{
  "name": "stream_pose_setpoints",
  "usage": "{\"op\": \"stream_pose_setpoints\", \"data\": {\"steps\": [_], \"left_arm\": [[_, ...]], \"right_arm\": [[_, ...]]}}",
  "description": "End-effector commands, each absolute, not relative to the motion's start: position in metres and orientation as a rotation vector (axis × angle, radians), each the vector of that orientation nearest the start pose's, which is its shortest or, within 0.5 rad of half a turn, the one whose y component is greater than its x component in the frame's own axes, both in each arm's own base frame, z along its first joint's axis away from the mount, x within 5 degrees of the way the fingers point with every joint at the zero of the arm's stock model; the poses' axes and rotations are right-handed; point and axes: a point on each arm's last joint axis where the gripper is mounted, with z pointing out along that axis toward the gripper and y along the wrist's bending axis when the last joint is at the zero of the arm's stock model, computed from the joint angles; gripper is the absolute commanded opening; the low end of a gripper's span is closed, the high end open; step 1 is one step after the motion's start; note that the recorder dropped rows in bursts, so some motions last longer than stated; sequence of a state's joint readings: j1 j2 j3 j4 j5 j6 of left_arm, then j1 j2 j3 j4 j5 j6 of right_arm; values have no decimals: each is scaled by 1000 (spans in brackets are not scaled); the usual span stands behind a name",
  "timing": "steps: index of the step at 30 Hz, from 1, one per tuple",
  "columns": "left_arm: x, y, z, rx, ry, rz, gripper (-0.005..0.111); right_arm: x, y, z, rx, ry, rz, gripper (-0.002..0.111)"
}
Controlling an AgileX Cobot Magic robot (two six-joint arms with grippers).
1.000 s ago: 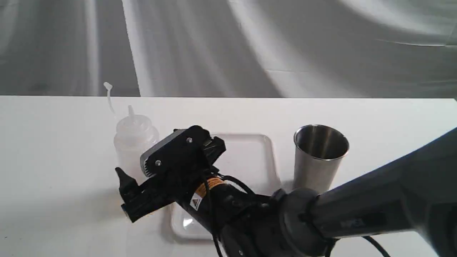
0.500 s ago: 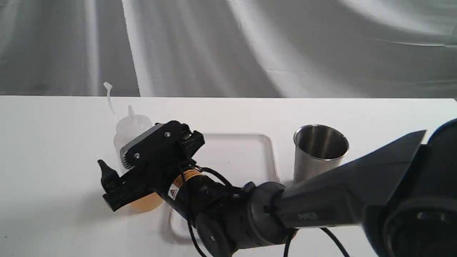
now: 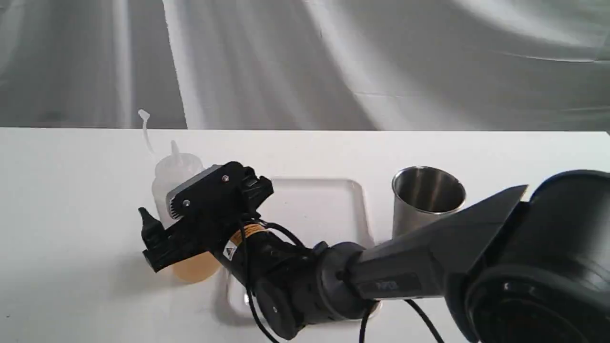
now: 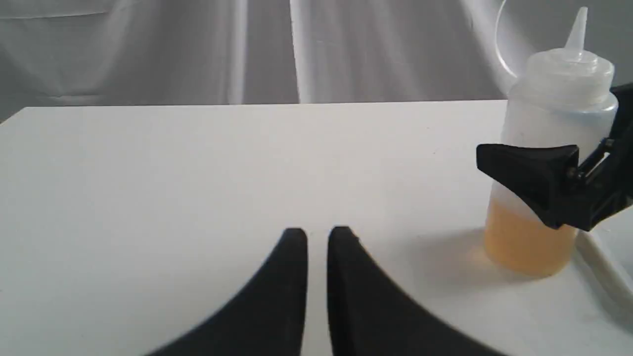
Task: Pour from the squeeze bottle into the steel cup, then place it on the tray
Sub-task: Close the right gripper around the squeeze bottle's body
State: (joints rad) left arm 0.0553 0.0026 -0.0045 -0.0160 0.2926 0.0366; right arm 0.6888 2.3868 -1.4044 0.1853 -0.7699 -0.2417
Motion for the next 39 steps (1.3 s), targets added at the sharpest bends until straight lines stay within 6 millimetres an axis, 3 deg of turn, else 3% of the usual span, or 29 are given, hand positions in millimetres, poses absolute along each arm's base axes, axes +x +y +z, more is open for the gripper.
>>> {"op": "stream_pose_setpoints", "data": {"steps": [1, 10, 26, 30, 34, 39], "left_arm": [[55, 2, 187, -25, 1768, 40, 8], [55, 2, 187, -23, 1768, 42, 8], [55, 2, 187, -25, 1768, 40, 8], [55, 2, 187, -22, 1768, 42, 8], [55, 2, 187, -22, 1768, 42, 8], [55, 2, 187, -22, 1768, 42, 8]], "right_arm": [[394, 302, 91, -555, 1614, 320, 105], [405, 306, 88, -558, 1607, 320, 105], [404, 305, 66, -572, 1650, 316, 105], [404, 305, 65, -573, 1652, 315, 101], [404, 305, 65, -578, 1650, 314, 81], [404, 305, 64, -585, 1652, 309, 34]]}}
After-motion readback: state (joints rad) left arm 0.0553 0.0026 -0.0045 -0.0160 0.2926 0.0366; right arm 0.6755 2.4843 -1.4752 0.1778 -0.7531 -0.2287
